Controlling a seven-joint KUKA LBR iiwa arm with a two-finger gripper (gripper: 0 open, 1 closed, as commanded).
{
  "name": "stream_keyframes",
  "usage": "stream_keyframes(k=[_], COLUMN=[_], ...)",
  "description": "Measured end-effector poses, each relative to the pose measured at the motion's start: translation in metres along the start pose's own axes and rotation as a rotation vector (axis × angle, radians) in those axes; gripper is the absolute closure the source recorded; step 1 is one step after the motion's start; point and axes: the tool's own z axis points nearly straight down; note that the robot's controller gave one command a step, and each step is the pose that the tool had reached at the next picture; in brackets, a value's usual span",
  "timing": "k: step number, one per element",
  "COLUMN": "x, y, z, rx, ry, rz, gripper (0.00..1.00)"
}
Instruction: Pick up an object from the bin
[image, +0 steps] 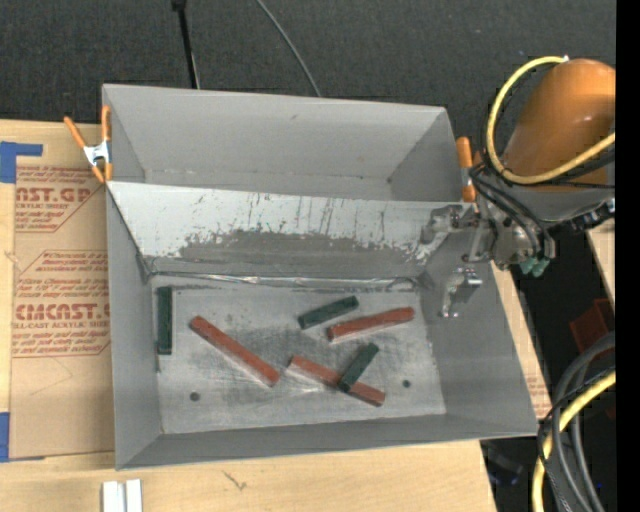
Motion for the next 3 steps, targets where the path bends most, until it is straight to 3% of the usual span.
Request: stream_keyframes(k=[2,3], x=[0.015,-0.007], y=[0.003,0.014], z=[0.144,0.171], rx=[0.001,-0.002], ry=[-0.003,0.004], rz=[0.005,0.263], gripper=[0.00,1.00])
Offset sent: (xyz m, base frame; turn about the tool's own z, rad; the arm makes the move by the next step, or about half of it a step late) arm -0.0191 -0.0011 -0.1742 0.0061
